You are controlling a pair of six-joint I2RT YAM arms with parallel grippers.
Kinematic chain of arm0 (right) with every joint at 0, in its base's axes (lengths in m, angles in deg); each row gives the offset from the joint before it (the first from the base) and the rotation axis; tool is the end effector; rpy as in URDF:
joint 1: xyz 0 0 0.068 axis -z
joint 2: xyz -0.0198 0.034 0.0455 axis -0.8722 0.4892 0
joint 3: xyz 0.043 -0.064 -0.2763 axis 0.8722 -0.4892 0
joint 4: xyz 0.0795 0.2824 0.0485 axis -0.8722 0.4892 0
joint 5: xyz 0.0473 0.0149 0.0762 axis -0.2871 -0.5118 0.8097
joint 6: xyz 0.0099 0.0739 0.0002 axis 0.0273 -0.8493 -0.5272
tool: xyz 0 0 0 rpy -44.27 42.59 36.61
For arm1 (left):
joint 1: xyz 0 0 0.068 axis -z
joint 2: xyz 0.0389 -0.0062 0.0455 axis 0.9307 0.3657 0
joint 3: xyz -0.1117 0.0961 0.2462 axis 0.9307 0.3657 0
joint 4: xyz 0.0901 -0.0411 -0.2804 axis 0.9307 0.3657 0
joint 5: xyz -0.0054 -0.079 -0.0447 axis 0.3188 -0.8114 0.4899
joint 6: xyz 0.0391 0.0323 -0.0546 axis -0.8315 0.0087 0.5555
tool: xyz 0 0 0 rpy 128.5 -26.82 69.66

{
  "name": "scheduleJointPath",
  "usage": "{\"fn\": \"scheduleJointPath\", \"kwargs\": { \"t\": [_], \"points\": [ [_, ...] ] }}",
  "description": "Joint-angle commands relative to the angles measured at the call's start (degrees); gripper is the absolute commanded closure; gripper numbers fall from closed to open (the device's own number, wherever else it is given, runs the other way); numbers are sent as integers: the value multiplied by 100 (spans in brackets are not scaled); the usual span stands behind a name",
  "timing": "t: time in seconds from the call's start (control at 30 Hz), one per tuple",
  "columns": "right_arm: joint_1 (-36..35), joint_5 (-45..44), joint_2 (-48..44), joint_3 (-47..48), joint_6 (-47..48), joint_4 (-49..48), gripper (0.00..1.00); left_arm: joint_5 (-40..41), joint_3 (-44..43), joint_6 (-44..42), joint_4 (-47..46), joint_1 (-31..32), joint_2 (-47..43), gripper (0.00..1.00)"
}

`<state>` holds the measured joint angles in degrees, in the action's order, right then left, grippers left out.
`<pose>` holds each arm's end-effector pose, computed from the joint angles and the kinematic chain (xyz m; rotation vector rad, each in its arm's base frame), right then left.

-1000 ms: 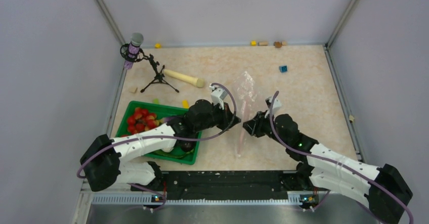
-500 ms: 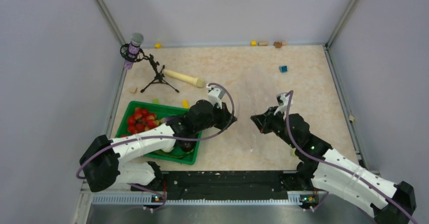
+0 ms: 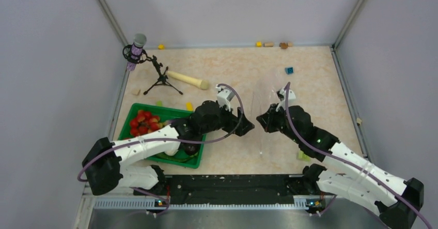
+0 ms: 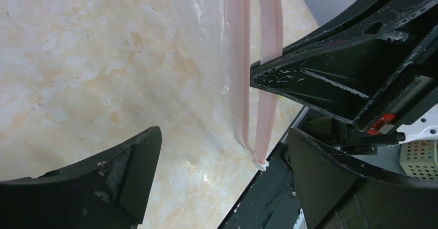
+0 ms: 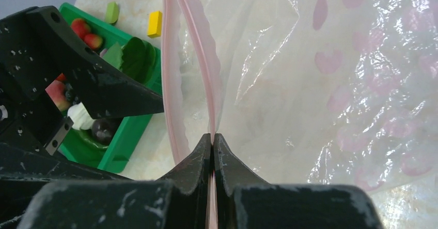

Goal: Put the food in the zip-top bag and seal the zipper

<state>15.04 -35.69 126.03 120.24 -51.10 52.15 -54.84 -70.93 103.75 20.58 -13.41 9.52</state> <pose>0.1692 0.1582 0.2728 -0.1343 2.0154 0.7160 0.1909 -0.2824 0.2599 0.4238 2.0413 -1.0914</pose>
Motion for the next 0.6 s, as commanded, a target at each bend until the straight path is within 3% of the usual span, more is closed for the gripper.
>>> {"fn": "scheduleJointPath", "kwargs": {
  "t": [0.0,0.2,0.27,0.33,0.47,0.57],
  "points": [
    [-63,-31,106,510,-13,164,100,338,-294,-48,-273,75,164,3],
    [-59,195,-56,610,-36,252,100,1393,-701,-160,76,79,853,13],
    [-59,279,-114,658,-29,411,100,1616,-975,-154,393,82,1105,29],
    [-68,201,-232,662,-45,624,100,1835,-1135,-128,566,77,1299,51],
    [-60,-534,-372,852,-164,1484,100,2220,-1146,-31,766,76,1418,85],
    [-62,-1376,-327,1141,-357,2530,100,2826,-1166,218,1202,76,1442,100]
  ]
}}
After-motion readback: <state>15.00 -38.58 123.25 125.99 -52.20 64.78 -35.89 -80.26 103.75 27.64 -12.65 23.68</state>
